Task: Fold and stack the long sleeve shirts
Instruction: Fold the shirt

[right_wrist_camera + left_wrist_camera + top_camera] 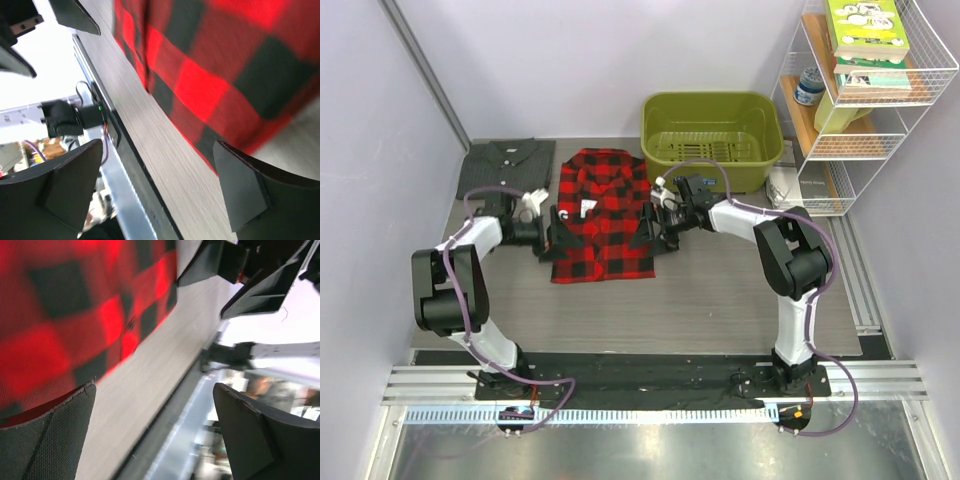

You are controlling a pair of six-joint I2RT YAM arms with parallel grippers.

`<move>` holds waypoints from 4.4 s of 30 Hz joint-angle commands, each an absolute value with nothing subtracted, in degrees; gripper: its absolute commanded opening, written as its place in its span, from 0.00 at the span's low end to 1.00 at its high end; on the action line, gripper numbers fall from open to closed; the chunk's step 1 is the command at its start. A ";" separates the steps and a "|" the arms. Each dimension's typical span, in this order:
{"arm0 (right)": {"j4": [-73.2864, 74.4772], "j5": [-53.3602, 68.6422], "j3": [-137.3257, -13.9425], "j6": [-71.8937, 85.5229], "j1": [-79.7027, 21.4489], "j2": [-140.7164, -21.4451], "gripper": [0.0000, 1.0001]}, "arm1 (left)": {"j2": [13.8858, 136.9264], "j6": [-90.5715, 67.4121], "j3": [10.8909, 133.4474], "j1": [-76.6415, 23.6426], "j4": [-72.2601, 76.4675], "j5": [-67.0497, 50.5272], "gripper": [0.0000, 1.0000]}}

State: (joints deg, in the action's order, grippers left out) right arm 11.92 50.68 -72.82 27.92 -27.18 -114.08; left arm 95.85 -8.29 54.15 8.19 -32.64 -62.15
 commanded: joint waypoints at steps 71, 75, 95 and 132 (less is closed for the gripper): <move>13.01 47.29 -107.22 17.93 -35.33 -133.15 0.40 | 54.41 51.14 28.22 -22.65 -18.22 -13.46 0.87; 12.74 46.32 -110.21 17.40 -36.65 -136.66 0.41 | 56.42 52.99 23.74 -27.06 -12.05 -10.38 0.78; 14.85 44.03 -104.85 9.85 -36.47 -140.27 0.40 | 70.59 58.27 21.96 -30.76 0.91 -5.87 0.31; 14.94 43.95 -103.98 6.77 -35.16 -140.54 0.49 | 79.97 51.59 25.22 -34.63 5.11 2.46 0.29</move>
State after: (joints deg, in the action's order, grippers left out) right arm 14.35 46.68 -103.72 9.30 -35.14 -137.53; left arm 76.20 50.59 26.50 -34.33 3.73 0.25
